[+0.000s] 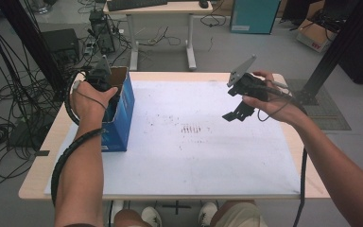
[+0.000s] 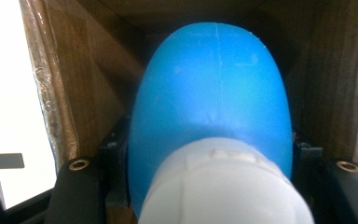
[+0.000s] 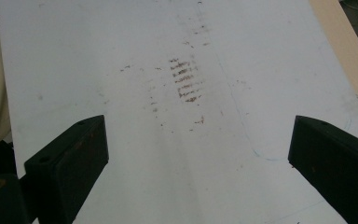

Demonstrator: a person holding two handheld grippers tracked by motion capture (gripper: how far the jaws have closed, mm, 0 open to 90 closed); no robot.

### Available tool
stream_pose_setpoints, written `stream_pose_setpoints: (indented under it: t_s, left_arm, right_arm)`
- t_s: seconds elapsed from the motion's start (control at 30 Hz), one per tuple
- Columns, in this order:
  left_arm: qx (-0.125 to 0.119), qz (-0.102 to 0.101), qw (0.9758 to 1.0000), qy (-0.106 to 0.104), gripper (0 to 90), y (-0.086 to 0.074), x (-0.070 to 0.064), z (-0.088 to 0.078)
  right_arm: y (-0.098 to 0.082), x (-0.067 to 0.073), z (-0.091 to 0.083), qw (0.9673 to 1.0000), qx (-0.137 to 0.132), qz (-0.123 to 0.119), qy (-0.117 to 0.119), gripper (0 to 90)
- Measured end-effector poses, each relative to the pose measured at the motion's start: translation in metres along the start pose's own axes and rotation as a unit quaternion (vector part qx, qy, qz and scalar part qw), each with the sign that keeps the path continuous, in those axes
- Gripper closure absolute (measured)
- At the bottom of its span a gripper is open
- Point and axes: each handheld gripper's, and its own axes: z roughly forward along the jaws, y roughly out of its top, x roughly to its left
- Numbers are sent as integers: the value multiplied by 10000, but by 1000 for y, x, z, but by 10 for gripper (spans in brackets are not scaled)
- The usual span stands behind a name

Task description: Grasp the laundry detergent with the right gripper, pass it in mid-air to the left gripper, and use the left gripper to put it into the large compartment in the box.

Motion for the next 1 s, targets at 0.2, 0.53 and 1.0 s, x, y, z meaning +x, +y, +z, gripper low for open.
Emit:
stream_pose_setpoints:
  t_s: [0.2,0.53,1.0]
  left_arm:
    - [-38,29,10000,26,290,-2,0,-7]
    - [-145,118,9998,59,258,-7,-3,-32]
    - [-545,561,9969,-68,180,-28,-14,-85]
  right_arm:
    - [-1,0,-1,10000,-8,18,-5,48]
    - [1,1,-1,9999,-73,62,-30,48]
    - [0,-9,-3,9998,92,140,-99,48]
